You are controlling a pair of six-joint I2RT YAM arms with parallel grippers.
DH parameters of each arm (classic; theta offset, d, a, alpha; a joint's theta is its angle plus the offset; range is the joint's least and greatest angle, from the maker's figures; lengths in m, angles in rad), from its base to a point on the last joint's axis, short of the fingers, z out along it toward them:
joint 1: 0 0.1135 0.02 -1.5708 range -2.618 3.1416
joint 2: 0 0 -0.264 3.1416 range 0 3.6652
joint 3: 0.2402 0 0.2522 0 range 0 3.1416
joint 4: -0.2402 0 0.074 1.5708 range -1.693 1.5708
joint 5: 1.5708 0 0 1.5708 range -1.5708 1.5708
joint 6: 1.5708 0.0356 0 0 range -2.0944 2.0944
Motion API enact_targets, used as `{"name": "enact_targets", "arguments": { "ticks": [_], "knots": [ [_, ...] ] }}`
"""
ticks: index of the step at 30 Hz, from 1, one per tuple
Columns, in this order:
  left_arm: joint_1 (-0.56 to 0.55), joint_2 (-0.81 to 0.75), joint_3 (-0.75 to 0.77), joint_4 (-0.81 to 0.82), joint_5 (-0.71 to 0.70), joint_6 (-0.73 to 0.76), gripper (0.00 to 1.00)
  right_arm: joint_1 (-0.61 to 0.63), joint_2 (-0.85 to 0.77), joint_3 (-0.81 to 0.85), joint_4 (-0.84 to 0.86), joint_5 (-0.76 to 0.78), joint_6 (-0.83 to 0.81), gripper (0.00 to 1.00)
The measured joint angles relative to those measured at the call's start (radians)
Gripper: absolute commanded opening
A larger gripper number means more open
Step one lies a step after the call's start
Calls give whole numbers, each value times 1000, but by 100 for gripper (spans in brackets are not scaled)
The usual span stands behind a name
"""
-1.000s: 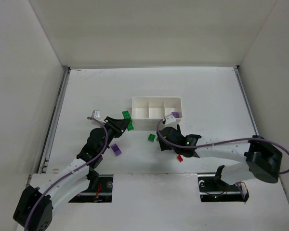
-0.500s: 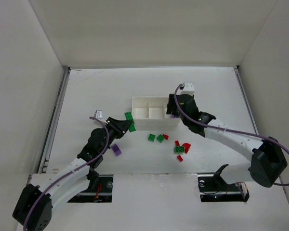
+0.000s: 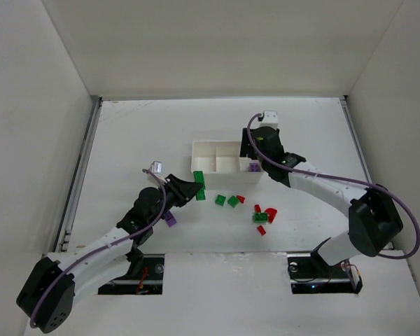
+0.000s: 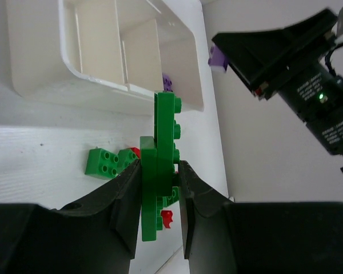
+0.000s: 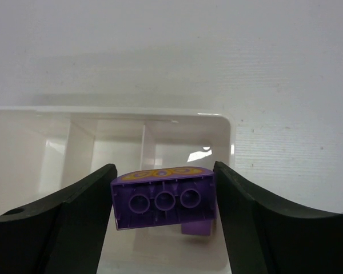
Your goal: Sort the legos into containers by color
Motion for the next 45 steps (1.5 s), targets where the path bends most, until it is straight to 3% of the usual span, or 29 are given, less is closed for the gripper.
{"name": "enact_targets", "arguments": {
  "ticks": [4,10,20,33,40,45],
  "knots": [
    [-21,9,8,9,19,16,21,0,10,24,11,-17,-5,84],
    [-28,19,13,13,29,40,21,19,-19,11,16,-31,2,78],
    [-40,61,50,21,32,112,21,299,-274,-142,114,-220,183,84],
    [-129,63,62,22,0,161,21,322,-151,-143,186,-312,303,69],
    [-135,59,62,21,-20,178,21,322,-122,-143,200,-312,335,54],
    [-137,59,62,13,-40,186,21,315,-99,-143,220,-311,348,53]
  ]
}}
